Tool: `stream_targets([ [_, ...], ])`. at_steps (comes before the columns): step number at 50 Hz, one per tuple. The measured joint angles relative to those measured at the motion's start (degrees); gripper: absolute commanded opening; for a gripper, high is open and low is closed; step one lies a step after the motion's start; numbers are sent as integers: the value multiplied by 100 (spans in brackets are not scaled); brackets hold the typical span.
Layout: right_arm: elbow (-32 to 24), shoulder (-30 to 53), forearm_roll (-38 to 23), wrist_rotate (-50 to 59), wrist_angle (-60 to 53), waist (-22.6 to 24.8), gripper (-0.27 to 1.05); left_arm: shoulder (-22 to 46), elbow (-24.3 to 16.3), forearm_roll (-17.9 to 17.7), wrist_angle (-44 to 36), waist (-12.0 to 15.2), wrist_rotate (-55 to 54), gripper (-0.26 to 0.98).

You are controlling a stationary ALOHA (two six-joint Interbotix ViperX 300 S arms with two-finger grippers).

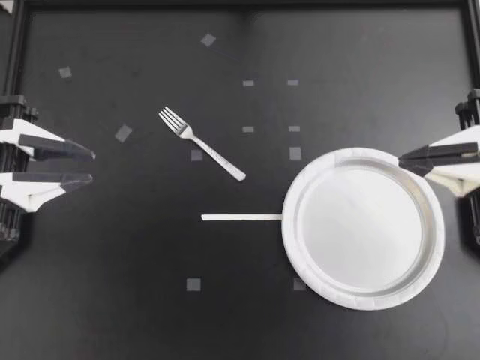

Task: Pick up the fork and place it on the plate.

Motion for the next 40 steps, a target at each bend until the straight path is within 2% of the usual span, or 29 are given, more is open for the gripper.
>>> stream_targets([
  [5,0,9,211,62,35,0,-10,0,-158,-650,378,79,-35,-4],
  [6,-9,0,404,114,114,0,-10,0,-237,-826,519,132,-62,-4],
  [7,-35,0,659,237,264,-9,-10,0,-237,-826,519,132,-62,-4],
  [9,-62,9,896,325,422,-44,-10,26,-466,-1274,1002,308,-35,-4],
  [12,-97,9,1169,448,694,-149,-10,44,-571,-1424,1248,387,-26,-3],
  [13,-123,9,1362,562,1037,-237,-10,105,-756,-1529,1670,466,26,-3],
  [14,-123,9,1362,562,1037,-237,-10,105,-756,-1529,1670,466,26,-3],
  [15,-141,26,1450,642,1354,-308,-10,211,-967,-1538,2162,545,70,-3],
  [16,-141,26,1450,642,1354,-308,-10,211,-967,-1538,2162,545,70,-3],
  [17,-141,26,1450,642,1354,-308,-10,343,-1195,-1485,2637,624,97,-3],
  [19,-158,26,1494,721,1696,-369,-10,343,-1195,-1485,2637,624,97,-3],
  [20,-185,18,1503,747,1907,-404,-10,545,-1512,-1354,3261,756,114,-3],
  [21,-185,18,1503,747,1907,-404,-10,545,-1512,-1354,3261,756,114,-3],
  [22,-185,18,1503,747,1907,-404,-10,791,-1793,-1222,3779,914,132,-3],
  [23,-193,18,1503,765,1995,-422,-10,791,-1793,-1222,3779,914,132,-3],
  [24,-193,18,1503,765,1995,-422,-10,993,-1969,-1099,4201,1055,158,-3],
  [26,-202,9,1512,782,2057,-422,-10,993,-1969,-1099,4201,1055,158,-3],
  [27,-211,18,1503,800,2118,-431,-10,1283,-2153,-879,4720,1178,185,-3],
  [29,-211,18,1503,800,2118,-431,-10,1283,-2153,-879,4720,1178,185,-3],
  [30,-211,62,1512,879,2188,-431,-10,1591,-2285,-615,5194,1230,220,-3],
  [31,-211,62,1512,879,2188,-431,-10,1591,-2285,-615,5194,1230,220,-3],
  [32,-211,62,1512,879,2188,-431,-10,1934,-2391,-308,5590,1222,264,-3],
  [34,-211,149,1529,984,2224,-439,-9,1934,-2391,-308,5590,1222,264,-3],
  [35,-202,255,1529,1125,2241,-431,-9,2312,-2461,-26,5880,1222,299,-2],
  [36,-202,255,1529,1125,2241,-431,-9,2312,-2461,-26,5880,1222,299,-2],
  [37,-202,255,1529,1125,2241,-431,-9,2751,-2514,229,6064,1222,413,0],
  [39,-211,352,1521,1222,2241,-431,-9,2751,-2514,229,6064,1222,413,2],
  [40,-202,413,1521,1239,2241,-431,-9,3129,-2540,404,6161,1230,615,4],
])
